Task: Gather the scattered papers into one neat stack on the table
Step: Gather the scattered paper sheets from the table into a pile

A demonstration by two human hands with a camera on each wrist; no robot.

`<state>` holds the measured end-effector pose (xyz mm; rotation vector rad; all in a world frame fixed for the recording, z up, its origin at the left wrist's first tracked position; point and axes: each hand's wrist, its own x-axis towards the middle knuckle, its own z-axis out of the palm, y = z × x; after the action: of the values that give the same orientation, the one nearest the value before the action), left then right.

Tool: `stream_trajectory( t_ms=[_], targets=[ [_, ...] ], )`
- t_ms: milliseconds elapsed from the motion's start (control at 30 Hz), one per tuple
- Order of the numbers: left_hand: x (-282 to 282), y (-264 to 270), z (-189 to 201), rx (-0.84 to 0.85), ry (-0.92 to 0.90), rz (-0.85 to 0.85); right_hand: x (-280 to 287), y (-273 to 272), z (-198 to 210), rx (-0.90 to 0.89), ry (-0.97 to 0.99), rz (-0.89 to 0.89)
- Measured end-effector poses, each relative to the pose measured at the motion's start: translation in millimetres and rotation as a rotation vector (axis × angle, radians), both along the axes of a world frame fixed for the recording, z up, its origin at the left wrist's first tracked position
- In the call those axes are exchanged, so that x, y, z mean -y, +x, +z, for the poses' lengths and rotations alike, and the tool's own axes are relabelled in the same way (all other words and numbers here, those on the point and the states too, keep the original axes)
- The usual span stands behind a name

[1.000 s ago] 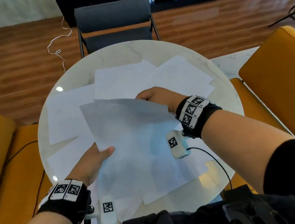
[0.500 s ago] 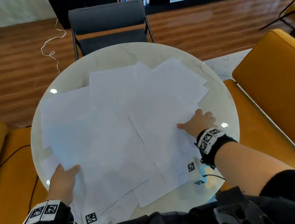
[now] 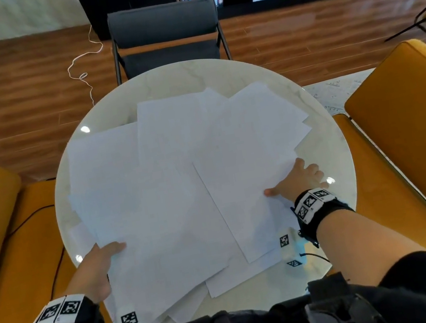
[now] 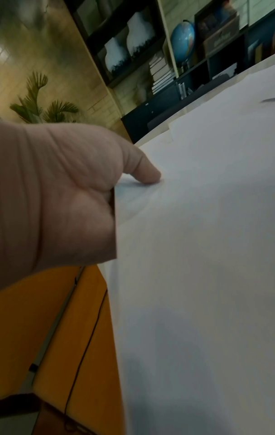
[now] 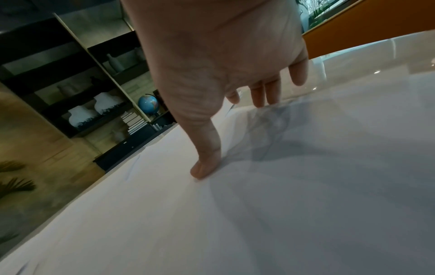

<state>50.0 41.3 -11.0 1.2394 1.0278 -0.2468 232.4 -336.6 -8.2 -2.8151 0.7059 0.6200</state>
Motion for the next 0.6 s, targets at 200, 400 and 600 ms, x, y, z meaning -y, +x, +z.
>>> stream_trajectory(
  t_ms=[200, 400, 600],
  targets=[
    [15.1, 10.7, -4.9, -0.004, 0.184, -0.185, 8.5, 9.0, -0.3, -0.017, 0.148, -0.111],
    [24.2, 20.3, -0.7, 0.005, 0.188, -0.225, 17.9, 15.1, 7.1, 0.132, 0.323, 0.089],
    [34.6, 21.2, -3.5, 0.034, 0.051, -0.085, 12.1, 26.2, 19.7, 0.35, 0.802, -0.209]
  ],
)
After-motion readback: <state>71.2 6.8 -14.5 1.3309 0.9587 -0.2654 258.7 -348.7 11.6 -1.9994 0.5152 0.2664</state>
